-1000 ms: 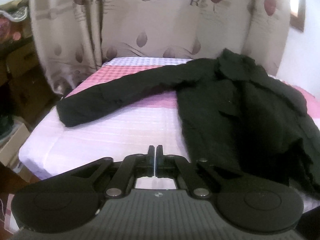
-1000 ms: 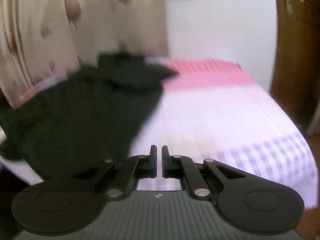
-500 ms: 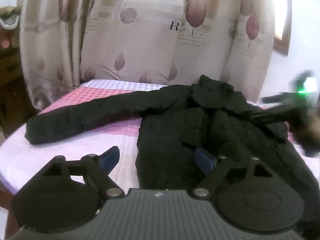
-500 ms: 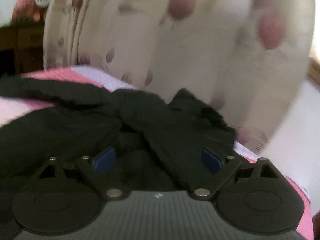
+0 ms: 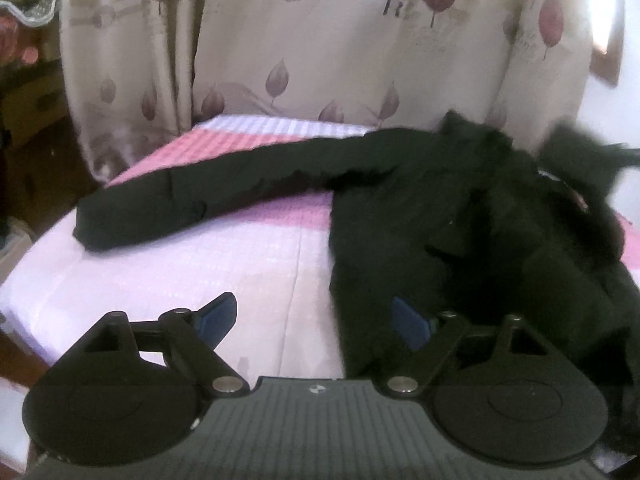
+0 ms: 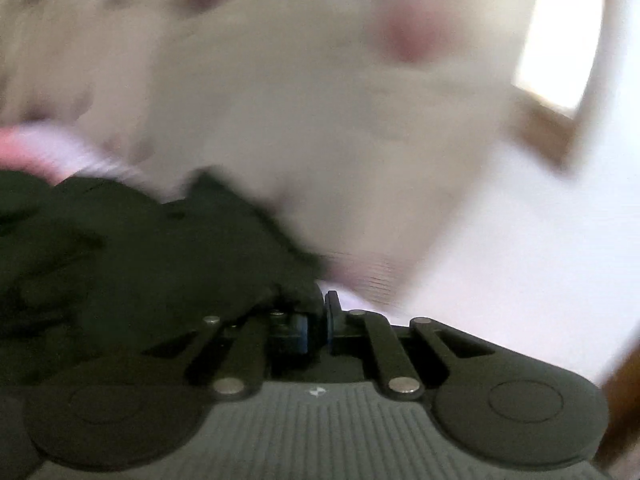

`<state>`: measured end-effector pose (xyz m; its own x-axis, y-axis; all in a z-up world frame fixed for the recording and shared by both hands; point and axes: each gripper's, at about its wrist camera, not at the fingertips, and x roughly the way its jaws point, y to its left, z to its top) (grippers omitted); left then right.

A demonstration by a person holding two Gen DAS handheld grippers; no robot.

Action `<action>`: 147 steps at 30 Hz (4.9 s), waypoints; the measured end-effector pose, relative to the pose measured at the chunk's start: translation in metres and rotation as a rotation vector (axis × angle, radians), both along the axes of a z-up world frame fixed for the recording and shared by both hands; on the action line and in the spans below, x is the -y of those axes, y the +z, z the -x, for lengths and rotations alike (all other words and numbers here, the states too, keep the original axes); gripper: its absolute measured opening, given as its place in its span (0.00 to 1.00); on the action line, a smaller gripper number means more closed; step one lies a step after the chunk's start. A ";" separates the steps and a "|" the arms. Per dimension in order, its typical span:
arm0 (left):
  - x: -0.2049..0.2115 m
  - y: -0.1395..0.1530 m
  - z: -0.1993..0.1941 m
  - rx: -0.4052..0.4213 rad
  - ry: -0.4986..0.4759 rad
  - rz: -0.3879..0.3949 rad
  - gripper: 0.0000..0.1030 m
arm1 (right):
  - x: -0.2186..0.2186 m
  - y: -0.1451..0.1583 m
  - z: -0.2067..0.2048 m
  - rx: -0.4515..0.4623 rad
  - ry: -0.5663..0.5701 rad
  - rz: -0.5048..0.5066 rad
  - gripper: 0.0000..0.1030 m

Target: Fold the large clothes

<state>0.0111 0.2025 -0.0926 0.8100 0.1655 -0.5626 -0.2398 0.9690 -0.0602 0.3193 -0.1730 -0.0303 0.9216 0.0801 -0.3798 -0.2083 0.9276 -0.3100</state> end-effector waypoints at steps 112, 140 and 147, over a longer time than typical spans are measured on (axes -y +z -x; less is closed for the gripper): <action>0.112 -0.058 -0.160 0.113 -0.176 0.034 1.00 | 0.488 -0.175 0.077 -0.009 -0.530 -1.497 0.08; 0.061 -0.062 -0.143 0.250 -0.092 0.373 1.00 | 0.087 0.053 -0.006 -0.102 0.338 -1.354 0.08; 0.054 -0.063 -0.139 0.284 -0.085 0.424 1.00 | -0.005 0.009 -0.012 -0.232 0.370 -1.235 0.09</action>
<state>0.1497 0.1482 -0.1557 0.9411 -0.1028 -0.3221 -0.0783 0.8604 -0.5035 0.3316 -0.1677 -0.0214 0.6939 0.7198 -0.0204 -0.4436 0.4495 0.7754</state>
